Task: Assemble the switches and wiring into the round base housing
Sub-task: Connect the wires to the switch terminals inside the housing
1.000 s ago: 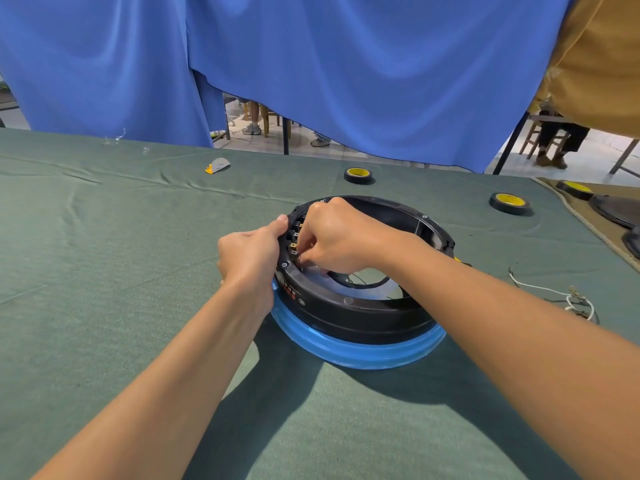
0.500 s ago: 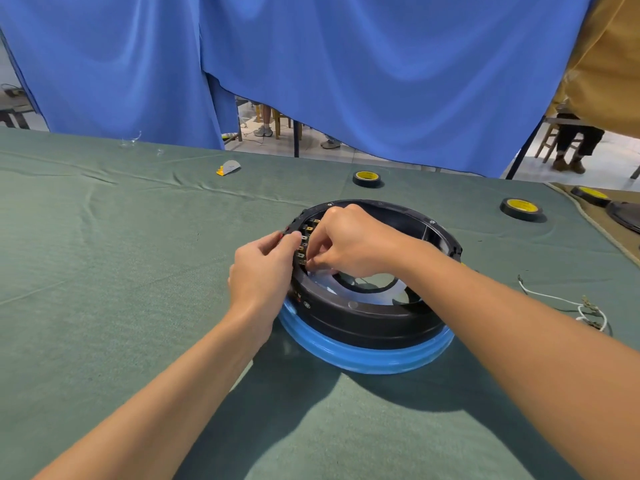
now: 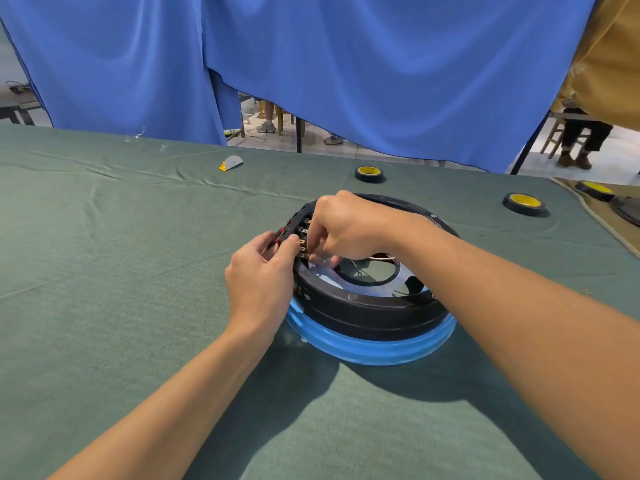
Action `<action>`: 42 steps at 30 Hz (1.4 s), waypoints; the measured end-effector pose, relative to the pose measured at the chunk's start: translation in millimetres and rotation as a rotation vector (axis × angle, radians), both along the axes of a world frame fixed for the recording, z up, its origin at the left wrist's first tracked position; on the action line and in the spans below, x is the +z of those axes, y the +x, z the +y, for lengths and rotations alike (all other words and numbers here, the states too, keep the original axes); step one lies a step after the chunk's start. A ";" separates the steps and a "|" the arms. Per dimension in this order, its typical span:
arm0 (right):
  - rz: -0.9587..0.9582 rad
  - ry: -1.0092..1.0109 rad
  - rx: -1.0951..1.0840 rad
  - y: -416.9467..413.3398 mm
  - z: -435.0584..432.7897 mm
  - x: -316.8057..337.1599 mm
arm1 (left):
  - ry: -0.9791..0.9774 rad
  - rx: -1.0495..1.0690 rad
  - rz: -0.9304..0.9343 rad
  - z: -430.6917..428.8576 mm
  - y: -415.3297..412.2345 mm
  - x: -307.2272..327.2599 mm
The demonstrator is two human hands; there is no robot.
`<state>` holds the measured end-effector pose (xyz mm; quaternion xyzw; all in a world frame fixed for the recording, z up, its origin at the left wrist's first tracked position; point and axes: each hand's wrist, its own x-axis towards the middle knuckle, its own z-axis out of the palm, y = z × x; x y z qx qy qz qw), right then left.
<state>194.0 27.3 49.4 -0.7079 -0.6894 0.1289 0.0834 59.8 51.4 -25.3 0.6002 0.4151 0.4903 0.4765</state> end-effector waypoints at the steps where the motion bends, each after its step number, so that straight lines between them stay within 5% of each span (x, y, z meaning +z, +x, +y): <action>1: 0.001 -0.012 0.002 0.5 0.5 0.9 | 0.007 -0.007 0.009 -0.1 0.6 -0.2; 27: -0.054 0.087 -0.056 -12.5 -0.8 -12.5 | -0.010 -0.026 0.062 4.9 2.5 -3.0; 42: 0.087 0.120 -0.162 -2.7 -10.7 -7.1 | 0.003 0.011 -0.015 13.2 4.7 -8.0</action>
